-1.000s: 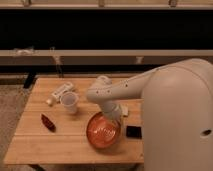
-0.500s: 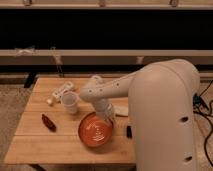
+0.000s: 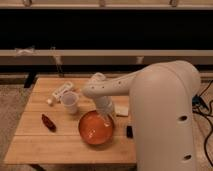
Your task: Drag the ceramic bowl in a circle
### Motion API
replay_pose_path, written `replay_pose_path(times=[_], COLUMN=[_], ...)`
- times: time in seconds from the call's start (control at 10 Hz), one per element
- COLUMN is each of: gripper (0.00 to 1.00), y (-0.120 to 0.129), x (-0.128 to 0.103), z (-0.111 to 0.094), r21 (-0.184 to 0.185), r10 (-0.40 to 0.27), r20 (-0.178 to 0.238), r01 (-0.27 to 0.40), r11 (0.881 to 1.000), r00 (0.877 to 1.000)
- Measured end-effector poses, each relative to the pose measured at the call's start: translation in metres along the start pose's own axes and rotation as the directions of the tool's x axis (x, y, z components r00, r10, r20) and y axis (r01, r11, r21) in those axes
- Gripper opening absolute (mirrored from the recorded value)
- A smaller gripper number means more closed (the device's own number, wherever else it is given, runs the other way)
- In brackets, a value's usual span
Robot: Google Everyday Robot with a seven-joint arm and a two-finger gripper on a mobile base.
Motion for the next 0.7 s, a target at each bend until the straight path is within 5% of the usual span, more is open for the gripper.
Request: replay_pose_path(times=[0.2, 0.7], gripper=[0.80, 0.80], y=[-0.012, -0.037], x=[0.003, 0.017], z=[-0.003, -0.048], r21=[-0.037, -0.207], r10=[0.034, 0.087], r20=[0.014, 0.127], r01=[-0.033, -0.060], r11=[0.999, 0.976], r00=[0.999, 0.988])
